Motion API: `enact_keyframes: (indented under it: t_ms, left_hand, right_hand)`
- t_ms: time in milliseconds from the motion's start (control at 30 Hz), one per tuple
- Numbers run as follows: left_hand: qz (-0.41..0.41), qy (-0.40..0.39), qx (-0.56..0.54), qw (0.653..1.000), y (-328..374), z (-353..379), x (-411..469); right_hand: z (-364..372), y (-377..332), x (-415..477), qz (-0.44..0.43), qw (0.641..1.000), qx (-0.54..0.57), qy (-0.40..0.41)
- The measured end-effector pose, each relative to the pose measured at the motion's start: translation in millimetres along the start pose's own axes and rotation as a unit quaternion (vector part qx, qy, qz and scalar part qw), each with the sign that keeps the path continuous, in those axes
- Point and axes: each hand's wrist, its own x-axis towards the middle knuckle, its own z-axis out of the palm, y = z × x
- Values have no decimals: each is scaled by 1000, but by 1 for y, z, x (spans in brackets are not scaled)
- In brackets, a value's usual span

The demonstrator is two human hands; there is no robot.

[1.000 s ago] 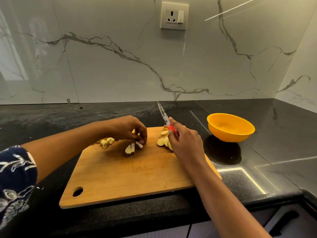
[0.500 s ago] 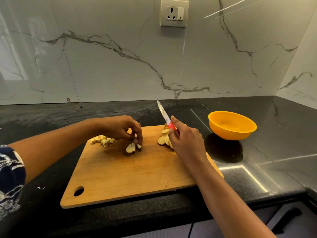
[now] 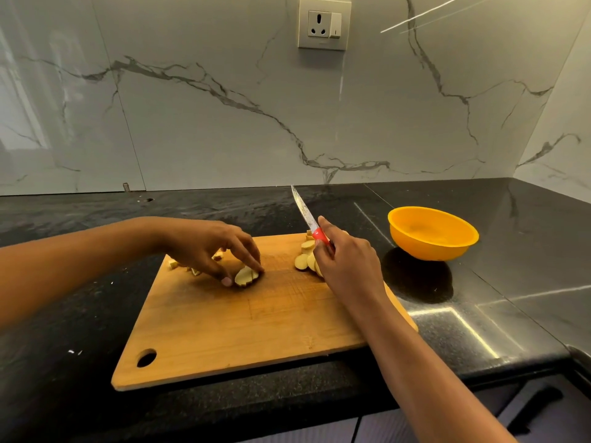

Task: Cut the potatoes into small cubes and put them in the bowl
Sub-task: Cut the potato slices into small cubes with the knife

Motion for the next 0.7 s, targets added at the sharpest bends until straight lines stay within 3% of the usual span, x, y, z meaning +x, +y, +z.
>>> enact_keyframes:
  t_ms: [267,367,533,700]
  left_hand:
    - [-36,102,-67,992,15,15,-6]
    - [-89,200,-95,971,31,35,-8]
    - [-164,372,2,914,56,80,-7]
    - [-202,354,-25,913,61,81,-20]
  right_hand:
    - [0,-1,0,-3,1000,-2,2]
    - [0,-2,1,-1,1000,-12,-9]
    - [-11,-16,-6,2,997,-57,-51]
    - [-40,-37,-42,18,985,-108,-136]
